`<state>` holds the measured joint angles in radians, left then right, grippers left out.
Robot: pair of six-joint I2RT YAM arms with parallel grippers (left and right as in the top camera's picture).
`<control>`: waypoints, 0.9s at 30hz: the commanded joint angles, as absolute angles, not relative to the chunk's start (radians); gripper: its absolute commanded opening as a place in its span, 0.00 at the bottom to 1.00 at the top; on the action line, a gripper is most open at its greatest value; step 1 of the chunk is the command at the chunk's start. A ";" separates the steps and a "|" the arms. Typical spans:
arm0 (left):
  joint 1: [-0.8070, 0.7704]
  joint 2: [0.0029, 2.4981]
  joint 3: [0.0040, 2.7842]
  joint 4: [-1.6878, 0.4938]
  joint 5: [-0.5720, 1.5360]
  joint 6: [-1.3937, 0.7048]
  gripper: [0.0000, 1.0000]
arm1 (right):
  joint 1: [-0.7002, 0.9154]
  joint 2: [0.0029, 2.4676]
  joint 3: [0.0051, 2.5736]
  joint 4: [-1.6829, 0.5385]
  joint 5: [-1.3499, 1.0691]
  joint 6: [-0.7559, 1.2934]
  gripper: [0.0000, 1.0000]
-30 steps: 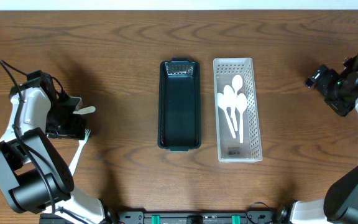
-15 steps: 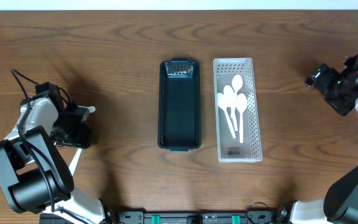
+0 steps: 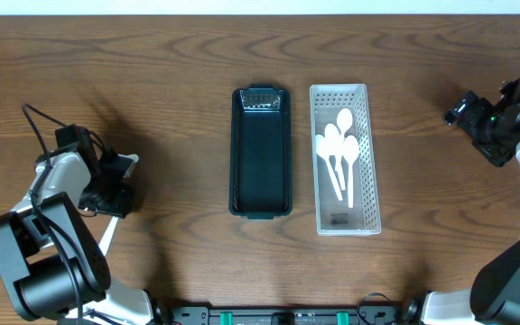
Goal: Pack container
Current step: 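Reach the left gripper to the lower fork and grasp it, then carry the fork right and drop it into the green basket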
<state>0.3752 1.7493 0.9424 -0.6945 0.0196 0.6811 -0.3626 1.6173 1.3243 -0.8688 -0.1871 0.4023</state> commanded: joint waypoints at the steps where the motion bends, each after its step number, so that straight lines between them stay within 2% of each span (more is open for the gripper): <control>1: 0.345 1.810 0.895 -0.662 0.027 0.679 0.55 | -0.365 1.621 1.320 -0.867 -0.196 0.415 0.99; 3: 0.323 1.810 0.896 -0.661 0.027 0.676 0.53 | -0.365 1.621 1.320 -0.867 -0.208 0.414 0.99; 8: 0.240 1.810 0.909 -0.668 0.026 0.673 0.39 | -0.365 1.621 1.320 -0.866 -0.218 0.414 0.99; 11: 0.219 1.810 0.909 -0.676 0.026 0.673 0.38 | -0.365 1.621 1.320 -0.866 -0.218 0.414 0.99; 17: 0.219 1.810 0.909 -0.695 0.027 0.672 0.28 | -0.365 1.621 1.320 -0.866 -0.218 0.414 0.99; 23: 0.219 1.810 0.909 -0.705 0.027 0.669 0.27 | -0.365 1.621 1.320 -0.866 -0.218 0.414 0.99; 26: 0.219 1.810 0.910 -0.704 0.026 0.669 0.19 | -0.365 1.621 1.320 -0.867 -0.218 0.414 0.99; 27: 0.219 1.809 0.912 -0.704 0.027 0.669 0.13 | -0.365 1.621 1.320 -0.868 -0.218 0.414 0.99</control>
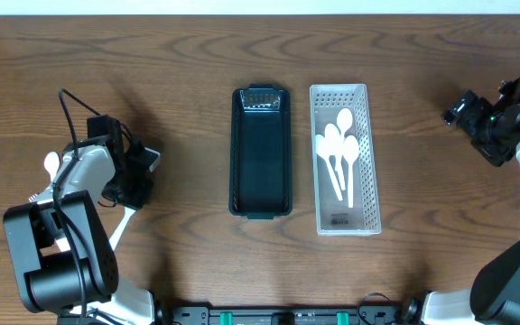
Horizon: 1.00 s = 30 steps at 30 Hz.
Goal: Pack container
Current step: 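Carry the fork right and drop it into the green basket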
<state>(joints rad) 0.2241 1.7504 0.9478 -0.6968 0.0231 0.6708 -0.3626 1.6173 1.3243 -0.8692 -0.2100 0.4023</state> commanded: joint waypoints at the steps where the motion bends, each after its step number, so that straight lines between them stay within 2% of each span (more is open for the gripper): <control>1: 0.219 1.808 0.915 -0.702 0.027 0.669 0.12 | -0.365 1.621 1.320 -0.869 -0.218 0.414 0.99; 5: 0.218 1.799 0.942 -0.713 0.027 0.668 0.06 | -0.365 1.621 1.320 -0.870 -0.218 0.414 0.99; 19: 0.114 1.604 1.009 -0.731 0.026 0.599 0.06 | -0.365 1.621 1.320 -0.879 -0.218 0.414 0.99; 30: -0.121 1.449 1.203 -0.756 0.027 0.254 0.06 | -0.365 1.621 1.320 -0.883 -0.271 0.414 0.99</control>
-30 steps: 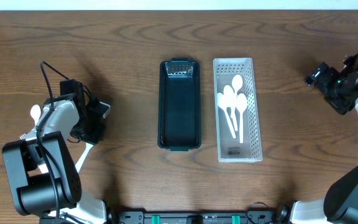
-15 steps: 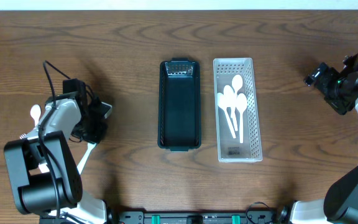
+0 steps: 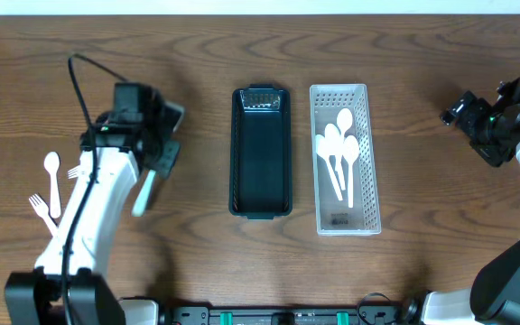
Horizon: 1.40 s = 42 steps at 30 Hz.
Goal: Pack container
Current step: 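Carry the fork right and drop it into the green basket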
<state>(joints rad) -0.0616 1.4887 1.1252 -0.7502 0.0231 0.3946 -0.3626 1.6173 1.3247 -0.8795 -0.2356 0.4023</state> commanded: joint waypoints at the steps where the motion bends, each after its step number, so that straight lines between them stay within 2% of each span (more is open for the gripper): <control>1: -0.147 1.441 1.229 -0.758 0.027 0.218 0.06 | -0.365 1.621 1.320 -0.883 -0.271 0.414 0.99; 5: -0.264 1.423 1.320 -0.750 0.027 0.091 0.06 | -0.365 1.621 1.320 -0.894 -0.271 0.411 0.99; 13: -0.452 1.433 1.366 -0.726 0.028 -0.025 0.06 | -0.365 1.621 1.320 -0.933 -0.271 0.411 0.99; 24: -0.545 1.573 1.365 -0.701 0.068 -0.058 0.07 | -0.365 1.621 1.320 -0.974 -0.270 0.403 0.99; 27: -0.545 1.628 1.365 -0.690 0.068 -0.101 0.24 | -0.365 1.621 1.320 -0.984 -0.270 0.402 0.99; 31: -0.542 1.648 1.371 -0.664 0.065 -0.102 0.26 | -0.365 1.621 1.320 -0.989 -0.270 0.395 0.99; 32: -0.537 1.637 1.380 -0.663 0.059 -0.102 0.37 | -0.365 1.621 1.320 -0.991 -0.270 0.387 0.99; 34: -0.527 1.607 1.408 -0.664 0.029 -0.098 0.66 | -0.365 1.621 1.320 -0.993 -0.270 0.375 0.99; 37: -0.497 1.532 1.449 -0.668 -0.017 -0.048 0.82 | -0.365 1.621 1.320 -0.995 -0.270 0.367 0.99; 39: -0.469 1.476 1.455 -0.672 -0.020 -0.017 0.84 | -0.365 1.621 1.320 -0.994 -0.270 0.366 0.99; 42: -0.396 1.387 1.455 -0.718 -0.022 0.033 0.96 | -0.365 1.621 1.320 -0.995 -0.270 0.366 0.99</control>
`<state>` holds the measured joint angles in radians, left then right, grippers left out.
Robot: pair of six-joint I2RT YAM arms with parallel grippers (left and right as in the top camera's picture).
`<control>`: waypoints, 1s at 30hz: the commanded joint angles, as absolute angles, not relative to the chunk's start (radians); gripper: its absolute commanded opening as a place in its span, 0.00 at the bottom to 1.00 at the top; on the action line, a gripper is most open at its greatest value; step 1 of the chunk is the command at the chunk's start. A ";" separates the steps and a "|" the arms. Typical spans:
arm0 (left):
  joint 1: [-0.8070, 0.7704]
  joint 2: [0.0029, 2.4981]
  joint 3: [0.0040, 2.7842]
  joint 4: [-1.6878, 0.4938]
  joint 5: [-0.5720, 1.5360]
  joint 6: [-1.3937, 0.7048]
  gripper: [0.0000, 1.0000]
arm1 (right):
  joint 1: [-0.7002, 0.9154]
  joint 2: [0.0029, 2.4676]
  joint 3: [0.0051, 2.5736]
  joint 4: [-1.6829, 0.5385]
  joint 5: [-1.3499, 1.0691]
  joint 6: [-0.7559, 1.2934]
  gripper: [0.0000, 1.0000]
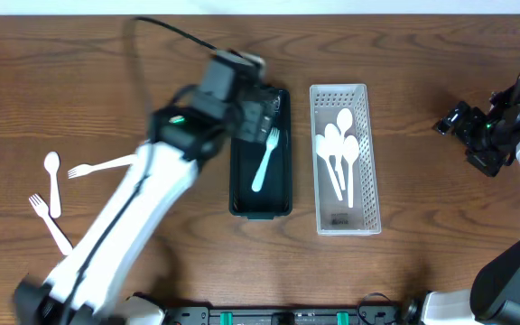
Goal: Pack container
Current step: 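Carry the fork right and drop it into the green basket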
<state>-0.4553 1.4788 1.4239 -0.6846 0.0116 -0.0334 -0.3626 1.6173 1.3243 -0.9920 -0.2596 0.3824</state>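
Observation:
The dark green container (261, 197) lies lengthwise at mid-table. My left gripper (262, 117) reaches over its far end, and the left arm is blurred. A white fork (265, 161) hangs from the gripper over the container's inside, tines up by the fingers and handle slanting toward the near left. The gripper looks shut on the fork's head. On the table at the left lie a white spoon (52, 181), a fork (105, 166) and another fork (49, 219). My right gripper (451, 122) hovers at the right edge, holding nothing; its jaws are too small to read.
A white perforated basket (365, 208) stands right beside the container and holds several white spoons (337, 153). The left arm's cable (165, 27) loops over the far table. The right arm runs along the right edge.
My left gripper has moved right with the fork, from left of the container to over its far end. One more fork now shows on the table at the left. The right gripper shifted slightly.
My left gripper was low at the left over the loose cutlery. Then it was a little further right, with a handle under it. Then it held a fork left of the container, and now it has the fork over the container.

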 commanded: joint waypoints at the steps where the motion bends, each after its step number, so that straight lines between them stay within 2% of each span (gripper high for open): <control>1: -0.369 1.367 1.455 -0.744 -0.041 0.049 0.96 | -0.365 1.621 1.320 -0.995 -0.270 0.366 0.99; 3: -0.292 1.336 1.455 -0.826 -0.146 0.041 0.96 | -0.365 1.621 1.320 -0.996 -0.270 0.366 0.99; 6: -0.135 1.335 1.454 -0.959 -0.295 -0.102 1.00 | -0.365 1.621 1.320 -0.997 -0.270 0.366 0.99; 14: 0.344 1.444 1.409 -1.209 -0.307 -0.339 0.99 | -0.365 1.621 1.320 -1.013 -0.271 0.366 0.99; 19: 0.590 1.562 1.409 -1.233 -0.299 -0.326 0.99 | -0.365 1.621 1.320 -1.018 -0.270 0.366 0.99; 21: 0.656 1.615 1.409 -1.213 -0.247 -0.248 0.99 | -0.365 1.621 1.320 -1.018 -0.270 0.366 0.99; 24: 0.723 1.698 1.409 -1.191 -0.159 -0.113 0.96 | -0.365 1.621 1.320 -1.014 -0.270 0.366 0.99; 30: 0.797 1.860 1.409 -1.150 -0.156 -0.033 0.91 | -0.365 1.621 1.320 -1.015 -0.270 0.366 0.99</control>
<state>0.7757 1.8107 1.4132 -1.1545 -0.1837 -0.1120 -0.3626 1.6173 1.3243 -1.0134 -0.2623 0.3813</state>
